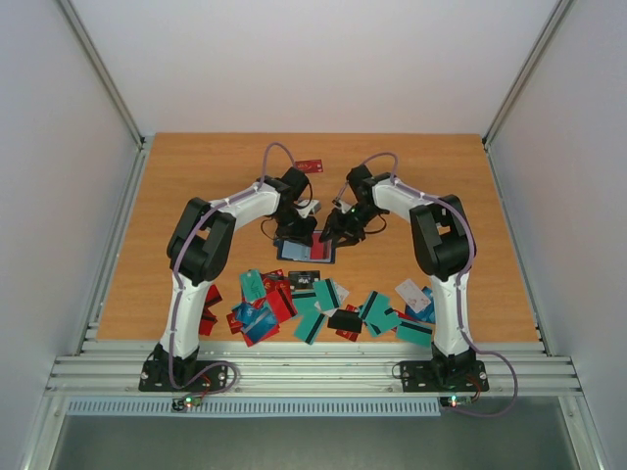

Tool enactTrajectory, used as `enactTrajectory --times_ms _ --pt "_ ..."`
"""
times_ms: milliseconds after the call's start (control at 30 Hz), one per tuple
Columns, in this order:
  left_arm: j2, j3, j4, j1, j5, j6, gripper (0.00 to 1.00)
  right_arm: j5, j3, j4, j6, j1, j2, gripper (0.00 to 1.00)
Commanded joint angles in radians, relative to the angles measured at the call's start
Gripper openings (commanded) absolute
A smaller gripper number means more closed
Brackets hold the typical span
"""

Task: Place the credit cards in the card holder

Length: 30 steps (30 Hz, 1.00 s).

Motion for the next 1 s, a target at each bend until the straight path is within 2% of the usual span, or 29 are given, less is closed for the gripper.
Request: enactTrajectory --times_ms 0,467,967 --pt "0.033 -0.02 -0.016 -0.01 0.003 0.019 0.0 -0.028 0.038 0.006 0.004 0.014 0.02 0.42" --pt "0.014 -0.009 -0.026 -0.008 0.013 -0.002 0.0 -0.079 0.063 0.016 0.008 0.032 0.032 0.42" --pt "-0.193 -0.078 -0.006 0.073 0.087 -0.137 0.0 -0.092 0.089 0.031 0.037 0.049 0.048 0.42"
